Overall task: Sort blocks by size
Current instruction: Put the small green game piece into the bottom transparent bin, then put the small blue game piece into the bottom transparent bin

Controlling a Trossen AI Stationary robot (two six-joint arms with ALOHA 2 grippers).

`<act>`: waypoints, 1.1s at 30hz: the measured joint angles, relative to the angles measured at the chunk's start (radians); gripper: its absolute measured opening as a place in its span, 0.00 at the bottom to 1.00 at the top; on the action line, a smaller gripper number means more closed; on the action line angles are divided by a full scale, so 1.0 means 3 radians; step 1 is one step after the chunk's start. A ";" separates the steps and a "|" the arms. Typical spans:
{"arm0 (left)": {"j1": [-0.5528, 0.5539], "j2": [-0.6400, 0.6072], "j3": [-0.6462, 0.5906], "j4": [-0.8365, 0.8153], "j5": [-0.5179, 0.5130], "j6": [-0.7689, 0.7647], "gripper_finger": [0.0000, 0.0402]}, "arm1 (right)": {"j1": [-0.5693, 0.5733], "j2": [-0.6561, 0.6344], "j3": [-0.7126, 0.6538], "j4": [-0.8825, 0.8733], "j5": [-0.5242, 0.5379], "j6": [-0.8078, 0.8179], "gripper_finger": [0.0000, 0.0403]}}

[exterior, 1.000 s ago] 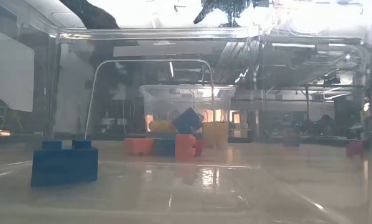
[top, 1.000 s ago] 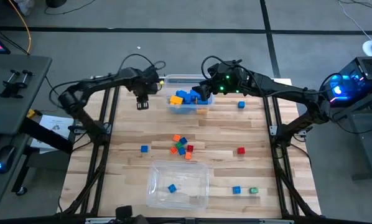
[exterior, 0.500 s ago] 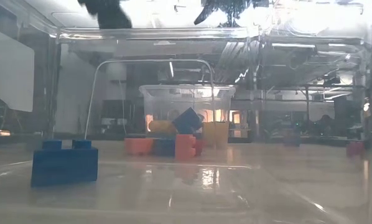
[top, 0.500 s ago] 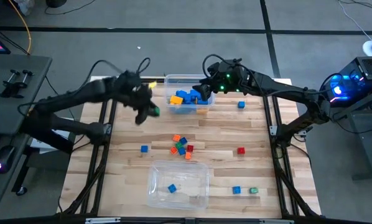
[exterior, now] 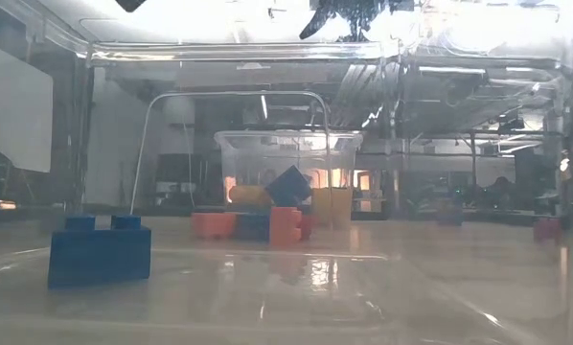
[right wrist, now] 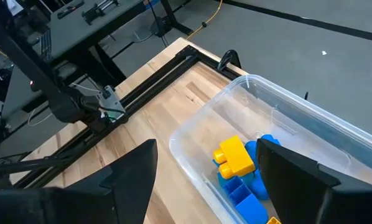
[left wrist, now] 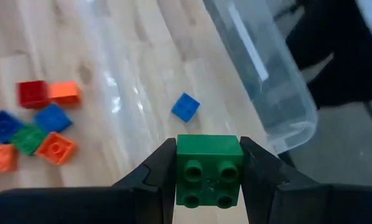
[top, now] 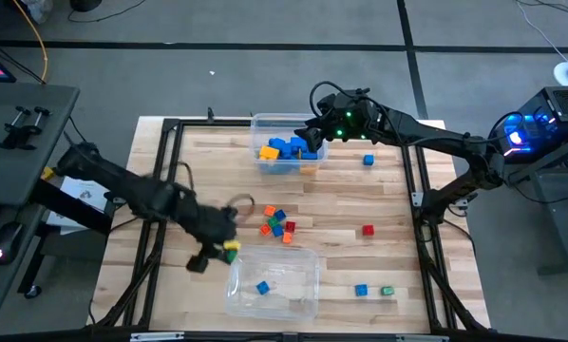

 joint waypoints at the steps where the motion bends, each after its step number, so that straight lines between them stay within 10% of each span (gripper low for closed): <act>1: -0.0041 0.0086 0.0000 0.0029 -0.0002 0.0041 0.26 | 0.0000 0.0000 0.0000 0.0000 0.0000 0.0000 0.66; 14: 0.0062 0.0463 -0.0001 0.0291 0.0253 -0.0211 0.54 | 0.0000 0.0000 0.0000 -0.0003 0.0000 0.0000 0.66; 22: 0.0441 0.0197 0.0356 -0.1308 -0.0328 -0.0037 0.56 | 0.0000 0.0000 0.0000 -0.0029 0.0000 -0.0024 0.66; 33: 0.0655 -0.0579 -0.1226 -0.0356 -0.0301 -0.0575 0.56 | 0.0000 0.0000 0.0000 -0.0032 0.0000 -0.0025 0.66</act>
